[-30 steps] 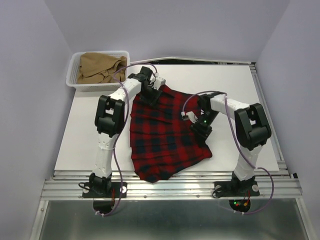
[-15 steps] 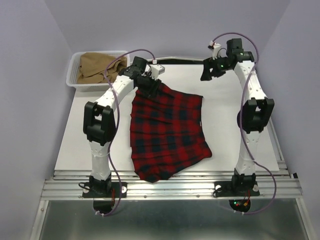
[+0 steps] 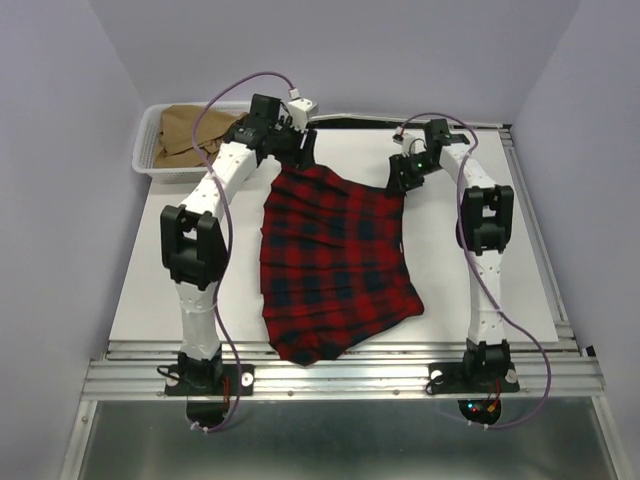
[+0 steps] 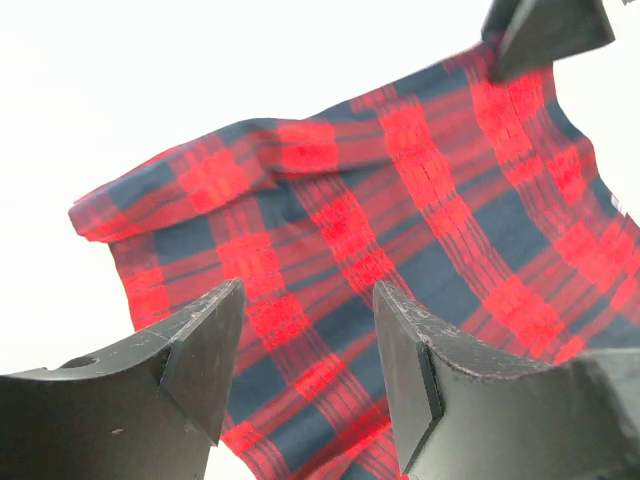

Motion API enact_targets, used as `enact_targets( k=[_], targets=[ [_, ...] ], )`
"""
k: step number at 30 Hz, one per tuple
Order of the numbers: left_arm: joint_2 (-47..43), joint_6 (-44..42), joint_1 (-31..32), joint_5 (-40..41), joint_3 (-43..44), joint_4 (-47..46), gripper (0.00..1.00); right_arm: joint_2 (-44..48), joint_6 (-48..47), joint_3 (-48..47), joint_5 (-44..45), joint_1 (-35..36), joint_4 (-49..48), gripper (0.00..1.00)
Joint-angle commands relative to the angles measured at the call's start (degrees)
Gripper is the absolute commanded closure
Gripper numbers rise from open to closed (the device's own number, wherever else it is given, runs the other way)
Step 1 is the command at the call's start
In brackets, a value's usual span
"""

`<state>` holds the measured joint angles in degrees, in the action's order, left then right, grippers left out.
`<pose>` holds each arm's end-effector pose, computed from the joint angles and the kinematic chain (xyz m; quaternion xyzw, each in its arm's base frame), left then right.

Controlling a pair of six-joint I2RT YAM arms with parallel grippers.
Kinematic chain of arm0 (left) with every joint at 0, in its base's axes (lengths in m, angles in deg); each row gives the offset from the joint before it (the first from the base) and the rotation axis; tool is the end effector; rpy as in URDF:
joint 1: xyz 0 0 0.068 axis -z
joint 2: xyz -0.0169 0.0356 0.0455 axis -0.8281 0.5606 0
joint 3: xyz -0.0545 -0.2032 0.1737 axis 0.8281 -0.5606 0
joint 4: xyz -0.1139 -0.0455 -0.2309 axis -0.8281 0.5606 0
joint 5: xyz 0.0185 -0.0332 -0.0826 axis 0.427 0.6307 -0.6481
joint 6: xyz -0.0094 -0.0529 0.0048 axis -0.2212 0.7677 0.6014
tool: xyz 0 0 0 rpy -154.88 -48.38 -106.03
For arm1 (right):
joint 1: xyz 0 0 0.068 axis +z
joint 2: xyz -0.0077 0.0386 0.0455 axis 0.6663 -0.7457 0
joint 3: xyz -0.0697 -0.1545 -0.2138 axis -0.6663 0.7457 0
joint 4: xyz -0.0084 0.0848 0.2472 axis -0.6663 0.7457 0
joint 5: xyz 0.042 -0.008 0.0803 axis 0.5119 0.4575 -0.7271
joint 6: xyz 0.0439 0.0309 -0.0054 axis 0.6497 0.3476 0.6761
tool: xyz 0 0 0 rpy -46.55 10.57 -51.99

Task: Fold and stack the skirts
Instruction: Fold the skirt

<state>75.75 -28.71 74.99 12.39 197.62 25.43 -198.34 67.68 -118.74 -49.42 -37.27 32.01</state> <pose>0.4460 -0.1705 0.3253 0.3415 0.7972 -0.2162 0.4484 0.5207 0.0638 0.1686 -0.2367 0.8959 0.3095 0.2132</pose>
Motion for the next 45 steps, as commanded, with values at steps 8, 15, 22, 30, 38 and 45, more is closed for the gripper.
enact_targets(
  k=[8, 15, 22, 30, 38, 45],
  targets=[
    [2.9, 5.5, -9.5, -6.8, 9.8, -1.0, 0.35, 1.4, -4.6, -3.3, -10.7, 0.6, 7.7, 0.99],
    [-2.5, 0.7, -11.1, -4.9, 5.7, -2.4, 0.35, 14.9, -6.5, 0.4, -10.2, 3.0, 3.2, 0.99],
    [-9.3, -6.4, -12.3, -5.4, 2.6, 2.3, 0.3, 29.8, -22.3, 13.3, -0.5, 14.8, 6.4, 0.99],
    [-21.2, -28.9, -14.6, -9.0, -9.6, 10.6, 0.25, 49.2, -34.6, 49.0, 15.1, 24.0, -3.8, 0.99],
    [-33.7, -50.6, -10.7, 1.4, -38.4, 0.1, 0.25, 53.2, -33.2, 59.6, 20.1, 25.6, -10.2, 0.99],
    [-40.1, -52.2, -4.8, 9.0, -56.1, -17.9, 0.28, 50.8, -31.0, 57.4, 19.5, 25.6, -10.5, 0.99]
  ],
)
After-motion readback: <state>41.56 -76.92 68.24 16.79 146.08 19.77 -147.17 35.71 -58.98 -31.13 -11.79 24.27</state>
